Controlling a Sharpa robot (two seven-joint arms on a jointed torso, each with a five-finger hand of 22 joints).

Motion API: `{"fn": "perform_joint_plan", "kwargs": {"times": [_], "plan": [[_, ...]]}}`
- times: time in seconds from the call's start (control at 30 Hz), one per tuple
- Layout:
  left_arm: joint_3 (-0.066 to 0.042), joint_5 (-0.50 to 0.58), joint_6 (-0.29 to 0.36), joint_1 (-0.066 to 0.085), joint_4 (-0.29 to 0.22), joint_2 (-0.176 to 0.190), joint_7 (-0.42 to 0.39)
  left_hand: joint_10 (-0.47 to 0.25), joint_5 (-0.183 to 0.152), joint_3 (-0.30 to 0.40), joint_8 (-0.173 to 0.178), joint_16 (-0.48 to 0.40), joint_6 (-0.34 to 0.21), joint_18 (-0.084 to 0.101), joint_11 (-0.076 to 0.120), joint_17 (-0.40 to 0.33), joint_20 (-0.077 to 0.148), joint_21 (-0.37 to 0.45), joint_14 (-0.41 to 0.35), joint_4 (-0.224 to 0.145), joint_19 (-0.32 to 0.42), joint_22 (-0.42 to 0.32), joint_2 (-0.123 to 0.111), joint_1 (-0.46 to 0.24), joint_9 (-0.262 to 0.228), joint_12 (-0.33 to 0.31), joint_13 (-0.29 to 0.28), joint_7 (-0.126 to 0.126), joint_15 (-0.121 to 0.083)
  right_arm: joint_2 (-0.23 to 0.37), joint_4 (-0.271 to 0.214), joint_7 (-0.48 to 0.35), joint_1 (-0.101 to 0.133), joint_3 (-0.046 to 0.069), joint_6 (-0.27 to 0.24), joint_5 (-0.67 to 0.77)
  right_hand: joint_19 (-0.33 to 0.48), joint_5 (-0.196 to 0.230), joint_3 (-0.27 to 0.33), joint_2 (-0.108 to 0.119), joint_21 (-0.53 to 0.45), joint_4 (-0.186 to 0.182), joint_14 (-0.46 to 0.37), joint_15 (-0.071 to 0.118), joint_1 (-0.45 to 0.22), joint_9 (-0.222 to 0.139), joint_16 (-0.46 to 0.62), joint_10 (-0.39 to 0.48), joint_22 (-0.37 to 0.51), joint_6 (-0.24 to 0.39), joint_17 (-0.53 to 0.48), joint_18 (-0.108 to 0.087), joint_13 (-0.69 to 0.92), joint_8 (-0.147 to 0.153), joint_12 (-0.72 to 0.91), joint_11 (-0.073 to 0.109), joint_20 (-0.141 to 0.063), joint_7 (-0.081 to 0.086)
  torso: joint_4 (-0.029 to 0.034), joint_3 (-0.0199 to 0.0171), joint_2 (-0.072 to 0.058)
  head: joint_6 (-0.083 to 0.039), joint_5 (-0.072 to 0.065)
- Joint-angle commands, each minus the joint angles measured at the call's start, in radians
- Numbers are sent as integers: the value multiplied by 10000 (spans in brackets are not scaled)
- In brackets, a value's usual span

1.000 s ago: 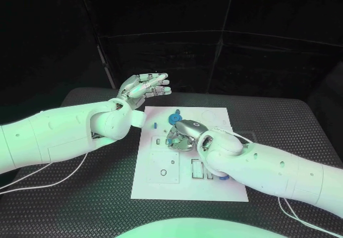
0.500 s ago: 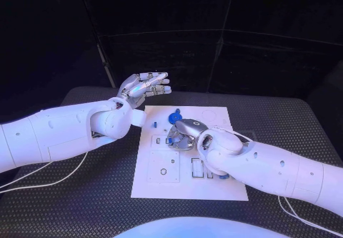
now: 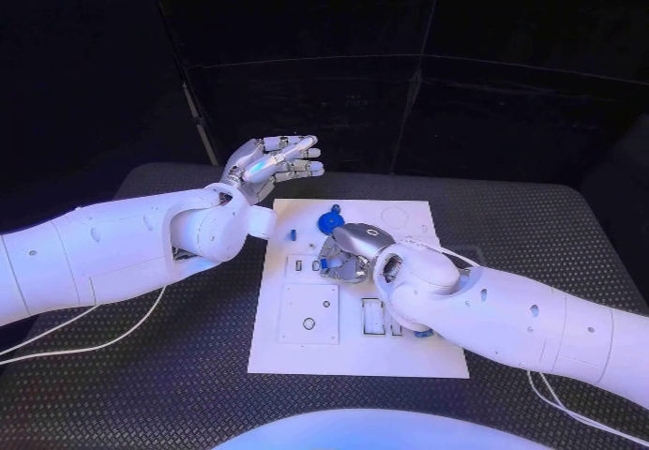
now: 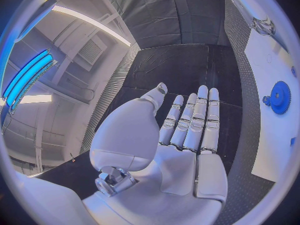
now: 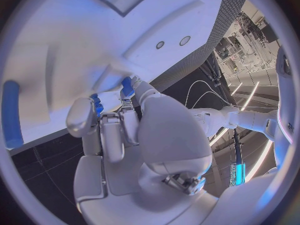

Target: Assemble the parts on the task board

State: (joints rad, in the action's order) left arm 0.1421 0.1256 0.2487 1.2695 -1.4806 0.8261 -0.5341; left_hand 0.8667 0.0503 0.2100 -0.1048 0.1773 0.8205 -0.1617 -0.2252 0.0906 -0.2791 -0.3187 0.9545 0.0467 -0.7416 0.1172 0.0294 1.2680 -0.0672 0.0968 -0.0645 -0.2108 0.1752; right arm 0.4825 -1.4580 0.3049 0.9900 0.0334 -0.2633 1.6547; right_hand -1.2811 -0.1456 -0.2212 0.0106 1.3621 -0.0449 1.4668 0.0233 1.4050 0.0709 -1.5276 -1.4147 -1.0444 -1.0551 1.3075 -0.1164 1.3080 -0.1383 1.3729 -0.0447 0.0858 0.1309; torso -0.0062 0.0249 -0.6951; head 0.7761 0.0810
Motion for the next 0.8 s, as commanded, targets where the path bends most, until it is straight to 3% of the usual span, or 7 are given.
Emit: {"fn": "perform_joint_plan", "kwargs": {"times": [0.03, 0.57, 0.8], "plan": [[-9, -8, -127, 13, -5, -5, -34, 57, 31, -22, 35, -44, 71, -189, 1, -8, -31, 16, 54, -50, -64, -9, 90, 3, 5, -60, 4, -676, 5, 35, 46, 293, -43, -45, 211, 166, 48, -51, -9, 13, -51, -3, 815, 11, -90, -9, 1, 72, 20, 0, 1596, 149, 234, 19, -60, -14, -2, 1, 10, 8, 4, 4, -2], [-9, -8, -144, 13, 2, -7, -23, 57, 31, -22, 37, -46, 71, -189, 1, -10, -31, 17, 54, -53, -64, -10, 90, 4, 5, -62, 4, -676, 5, 14, 101, 251, -45, -45, 322, 170, 112, 7, 64, 463, -122, -99, 800, -157, -442, -70, 34, 321, 134, 710, 1536, 136, -49, 429, -346, -226, 132, 251, 6, 3, 2, 25, -6], [-8, -8, -177, 13, 7, -17, -7, 58, 32, -22, 39, -49, 66, -189, 1, -11, -31, 18, 54, -59, -64, -13, 92, 5, 5, -63, 4, -676, 6, 6, 102, 196, -46, -45, 123, 165, 111, 242, 120, 550, -131, -192, 806, -208, -573, -50, 24, 359, 139, 853, 1566, 132, -84, 484, -377, -276, 191, 292, 6, 4, 2, 31, -25]]}}
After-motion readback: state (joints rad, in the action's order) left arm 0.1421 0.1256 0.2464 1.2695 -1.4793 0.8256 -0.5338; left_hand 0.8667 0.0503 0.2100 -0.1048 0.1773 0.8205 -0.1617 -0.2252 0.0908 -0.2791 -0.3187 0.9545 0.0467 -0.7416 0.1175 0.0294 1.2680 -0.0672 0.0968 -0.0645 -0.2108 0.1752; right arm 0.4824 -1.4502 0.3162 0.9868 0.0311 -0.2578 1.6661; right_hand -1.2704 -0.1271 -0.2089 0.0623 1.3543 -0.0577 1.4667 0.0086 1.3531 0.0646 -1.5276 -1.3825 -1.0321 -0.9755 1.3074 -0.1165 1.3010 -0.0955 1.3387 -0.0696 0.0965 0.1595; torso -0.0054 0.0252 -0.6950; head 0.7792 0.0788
